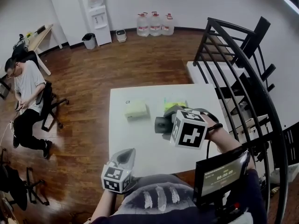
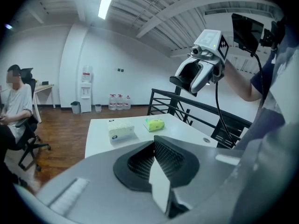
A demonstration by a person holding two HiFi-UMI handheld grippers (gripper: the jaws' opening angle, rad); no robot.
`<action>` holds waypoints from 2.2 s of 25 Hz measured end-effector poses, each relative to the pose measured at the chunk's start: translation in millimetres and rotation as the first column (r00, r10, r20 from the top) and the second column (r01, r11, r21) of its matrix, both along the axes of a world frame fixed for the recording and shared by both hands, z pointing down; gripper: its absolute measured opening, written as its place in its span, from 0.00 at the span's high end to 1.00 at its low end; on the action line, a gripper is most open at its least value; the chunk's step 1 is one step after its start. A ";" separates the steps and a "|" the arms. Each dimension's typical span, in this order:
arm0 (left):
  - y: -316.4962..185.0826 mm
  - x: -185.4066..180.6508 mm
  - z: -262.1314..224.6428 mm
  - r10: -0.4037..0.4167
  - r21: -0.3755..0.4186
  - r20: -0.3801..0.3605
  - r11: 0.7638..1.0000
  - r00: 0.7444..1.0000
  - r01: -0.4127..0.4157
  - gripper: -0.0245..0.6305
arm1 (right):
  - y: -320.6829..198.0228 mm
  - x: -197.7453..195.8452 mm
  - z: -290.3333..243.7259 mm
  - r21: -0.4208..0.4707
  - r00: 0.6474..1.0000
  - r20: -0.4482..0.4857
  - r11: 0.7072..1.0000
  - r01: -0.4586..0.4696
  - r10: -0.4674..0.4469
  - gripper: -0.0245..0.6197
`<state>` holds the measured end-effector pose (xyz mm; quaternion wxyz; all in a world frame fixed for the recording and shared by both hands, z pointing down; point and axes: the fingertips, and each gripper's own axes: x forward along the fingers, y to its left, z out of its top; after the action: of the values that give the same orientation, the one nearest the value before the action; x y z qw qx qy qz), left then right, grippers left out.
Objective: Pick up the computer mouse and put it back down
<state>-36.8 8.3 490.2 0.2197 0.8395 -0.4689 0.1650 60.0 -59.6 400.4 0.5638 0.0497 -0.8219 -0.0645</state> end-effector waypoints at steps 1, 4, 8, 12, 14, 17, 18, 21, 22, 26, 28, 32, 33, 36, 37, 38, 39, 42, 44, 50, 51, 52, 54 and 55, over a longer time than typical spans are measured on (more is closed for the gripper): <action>0.5 0.2 0.6 0.004 -0.002 0.000 1.000 1.000 -0.004 0.94 | -0.3 1.7 -0.8 0.002 1.000 0.003 1.000 -0.007 0.007 0.51; 0.2 -0.9 0.5 0.019 -0.003 -0.003 1.000 1.000 -0.019 0.94 | -3.6 5.1 -6.3 0.012 0.999 0.012 0.999 -0.039 0.039 0.51; 4.1 -5.0 4.2 0.040 -0.005 -0.007 0.999 0.999 -0.040 0.94 | -3.0 1.5 -9.3 0.025 0.997 0.019 0.997 -0.073 0.072 0.51; 2.8 -1.5 3.7 0.046 -0.013 -0.007 0.999 0.999 -0.046 0.94 | -6.2 3.1 -8.2 0.019 0.997 0.018 0.997 -0.074 0.074 0.51; 2.2 -2.2 5.3 0.041 -0.019 -0.004 0.999 0.999 -0.041 0.94 | -9.5 2.7 -3.3 0.013 0.997 0.012 0.997 -0.072 0.072 0.51; 4.5 -5.6 11.1 0.032 -0.029 -0.002 0.999 0.999 -0.032 0.94 | -10.6 1.5 7.8 0.004 0.998 -0.006 0.998 -0.068 0.068 0.51; 4.6 -6.2 13.1 0.029 -0.033 -0.002 0.999 1.000 -0.030 0.94 | -10.9 2.0 10.1 0.000 0.998 -0.010 0.998 -0.068 0.068 0.51; 2.0 -7.2 16.5 0.025 -0.041 -0.004 0.999 1.000 -0.025 0.94 | -14.5 2.3 8.0 -0.003 0.998 -0.014 0.998 -0.062 0.062 0.51; 0.4 -7.9 17.0 0.024 -0.043 -0.005 0.999 1.000 -0.024 0.94 | -16.9 1.4 5.4 -0.001 0.998 -0.014 0.998 -0.058 0.058 0.51; -6.5 -7.1 17.2 0.030 -0.042 -0.008 0.999 1.000 -0.030 0.94 | -25.7 0.8 -2.5 -0.002 0.998 -0.011 0.998 -0.063 0.063 0.51; -9.1 -5.8 16.2 0.031 -0.041 -0.011 0.999 0.999 -0.032 0.94 | -28.0 1.9 -5.2 -0.011 0.998 -0.011 0.998 -0.062 0.062 0.51; -16.9 -7.7 11.9 0.029 -0.041 -0.013 0.999 1.000 -0.029 0.94 | -36.9 -1.6 -10.7 -0.022 0.999 -0.030 0.999 -0.039 0.038 0.51; -19.1 -8.2 11.1 0.028 -0.041 -0.012 0.999 1.000 -0.028 0.94 | -39.2 -2.8 -11.5 -0.027 0.999 -0.034 0.999 -0.033 0.032 0.51; -24.1 -8.4 11.5 0.026 -0.050 -0.011 0.998 1.000 -0.026 0.94 | -44.7 -6.0 -12.7 -0.055 0.999 -0.036 0.998 -0.015 0.013 0.51; -25.5 -7.9 11.7 0.025 -0.055 -0.011 0.998 1.000 -0.026 0.94 | -46.9 -6.3 -13.2 -0.062 0.999 -0.039 0.998 -0.007 0.005 0.51; -27.3 -7.2 11.4 0.024 -0.058 -0.011 0.998 1.000 -0.025 0.94 | -49.7 -5.7 -13.8 -0.066 0.999 -0.043 0.998 0.000 -0.003 0.51; -29.1 -6.4 10.6 0.023 -0.060 -0.010 0.998 1.000 -0.024 0.94 | -52.5 -4.7 -14.9 -0.066 0.999 -0.048 0.998 0.007 -0.010 0.51; -30.9 -7.5 10.0 0.020 -0.064 -0.009 0.998 1.000 -0.020 0.94 | -53.9 -4.5 -19.2 -0.084 0.999 -0.045 0.996 0.012 -0.016 0.51; -31.5 -11.2 11.4 0.018 -0.063 -0.010 0.998 1.000 -0.019 0.94 | -52.3 -7.5 -22.6 -0.101 1.000 -0.026 0.995 0.001 -0.004 0.51; -35.0 -12.6 18.2 0.011 -0.066 -0.013 0.998 1.000 -0.012 0.94 | -53.5 -12.3 -21.0 -0.131 1.000 0.012 0.991 -0.009 0.011 0.51; -37.4 -11.3 18.6 0.006 -0.067 -0.012 0.998 1.000 -0.007 0.94 | -56.6 -11.2 -19.4 -0.137 1.000 0.023 0.990 -0.017 0.020 0.51; -39.9 -11.0 18.3 0.001 -0.068 -0.011 0.998 1.000 -0.002 0.94 | -60.3 -10.4 -17.9 -0.142 0.999 0.035 0.989 -0.029 0.034 0.51; -43.7 -13.6 16.0 -0.005 -0.072 -0.010 0.997 1.000 0.004 0.94 | -67.4 -11.0 -14.9 -0.153 0.996 0.053 0.986 -0.061 0.069 0.51; -44.7 -15.6 14.8 -0.005 -0.073 -0.011 0.997 1.000 0.004 0.94 | -70.6 -12.4 -12.9 -0.158 0.994 0.057 0.984 -0.079 0.089 0.51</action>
<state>-52.5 -36.4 505.0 0.2534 0.8307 -0.4630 0.1769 47.6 -130.2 387.5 0.5416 0.0419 -0.8392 0.0253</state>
